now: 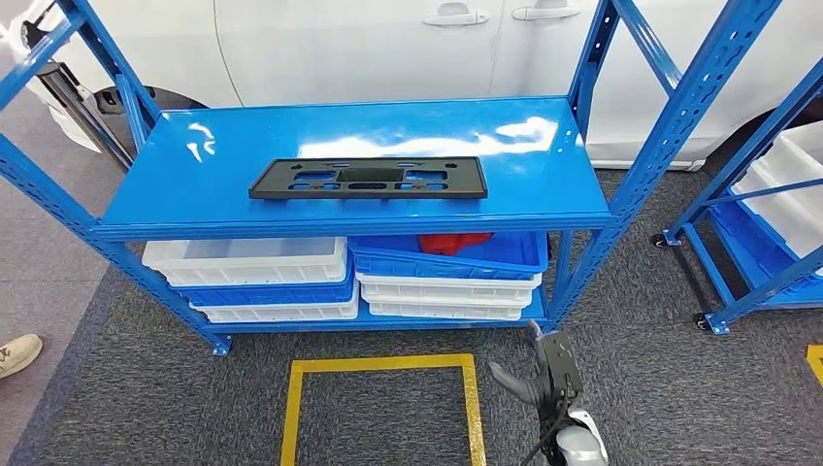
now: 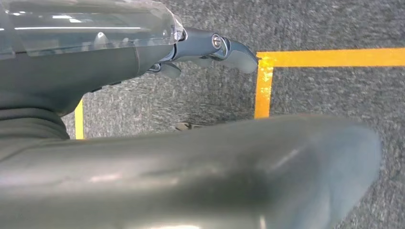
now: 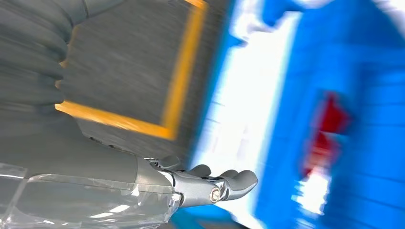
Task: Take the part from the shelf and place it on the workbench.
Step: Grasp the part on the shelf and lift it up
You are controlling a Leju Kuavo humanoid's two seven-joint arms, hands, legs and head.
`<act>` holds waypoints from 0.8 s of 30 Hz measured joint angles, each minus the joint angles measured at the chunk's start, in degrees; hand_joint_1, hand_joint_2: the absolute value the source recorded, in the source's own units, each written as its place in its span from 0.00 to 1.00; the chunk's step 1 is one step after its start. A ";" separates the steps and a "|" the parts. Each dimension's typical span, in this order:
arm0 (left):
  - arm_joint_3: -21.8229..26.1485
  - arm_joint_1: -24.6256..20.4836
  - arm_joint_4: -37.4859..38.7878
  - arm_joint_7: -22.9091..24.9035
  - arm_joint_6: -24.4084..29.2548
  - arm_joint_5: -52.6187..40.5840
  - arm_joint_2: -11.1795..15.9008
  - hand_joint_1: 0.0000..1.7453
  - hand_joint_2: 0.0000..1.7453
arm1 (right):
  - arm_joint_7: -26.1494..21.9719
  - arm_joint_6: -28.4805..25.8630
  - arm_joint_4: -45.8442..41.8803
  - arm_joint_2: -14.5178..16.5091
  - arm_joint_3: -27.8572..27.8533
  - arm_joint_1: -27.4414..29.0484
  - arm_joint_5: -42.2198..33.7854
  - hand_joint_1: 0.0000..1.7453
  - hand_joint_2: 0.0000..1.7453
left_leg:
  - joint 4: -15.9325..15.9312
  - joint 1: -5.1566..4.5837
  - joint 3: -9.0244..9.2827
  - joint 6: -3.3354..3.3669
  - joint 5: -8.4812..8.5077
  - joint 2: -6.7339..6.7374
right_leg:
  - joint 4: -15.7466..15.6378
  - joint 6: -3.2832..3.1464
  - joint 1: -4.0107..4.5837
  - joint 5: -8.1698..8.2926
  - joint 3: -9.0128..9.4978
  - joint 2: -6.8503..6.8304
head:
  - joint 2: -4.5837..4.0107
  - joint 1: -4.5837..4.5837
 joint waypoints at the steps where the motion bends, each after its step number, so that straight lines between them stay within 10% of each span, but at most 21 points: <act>1: -0.11 -0.16 0.09 -0.13 0.09 0.05 0.01 0.00 0.00 | -0.54 -0.73 -1.80 0.01 0.99 -0.42 -0.10 0.00 1.00 | -4.10 -0.42 1.67 0.68 2.17 0.00 | -0.02 -0.03 0.10 -0.02 0.09 0.02 | 0.00 0.00; 3: -0.32 -0.65 0.32 -0.39 0.35 0.19 0.09 0.00 0.00 | -1.64 -2.37 -5.30 0.03 3.00 -1.37 -0.22 0.00 1.00 | -10.35 -1.15 4.20 1.58 4.51 0.08 | -0.07 0.24 0.31 0.01 0.05 0.04 | 0.00 0.00; 8: -0.77 -1.50 0.77 -1.01 0.85 0.69 0.08 0.00 0.00 | -4.31 -6.90 -14.15 0.05 8.55 -3.46 -0.32 0.00 1.00 | -13.24 -1.21 5.11 2.41 5.47 0.13 | 0.27 1.77 0.29 -0.52 -0.30 -0.05 | 0.00 0.02; 13: -1.08 -2.52 1.40 -1.38 1.36 0.86 -0.09 0.00 0.00 | -6.58 -11.62 -20.54 0.04 14.36 -5.70 -0.09 0.00 1.00 | -13.75 -1.40 5.22 2.97 5.79 0.17 | 14.93 2.19 0.32 -6.59 -7.51 -0.09 | 0.00 0.02; 18: -1.90 -3.66 1.92 -1.61 1.87 0.92 -0.40 0.00 0.00 | -7.42 -16.61 -22.73 0.31 22.02 -9.05 3.72 0.00 1.00 | -13.12 -1.75 5.23 2.53 5.34 0.09 | 0.79 1.12 0.63 1.36 -1.45 -0.21 | 0.00 0.02; 24: -2.39 -4.81 2.36 -1.71 2.16 0.61 -0.59 0.00 0.00 | -6.48 -22.35 -22.21 1.81 29.95 -12.67 11.60 0.00 1.00 | -10.41 -1.62 3.76 0.79 3.66 0.04 | -2.18 -0.47 0.39 2.08 -0.49 -0.31 | 0.00 0.00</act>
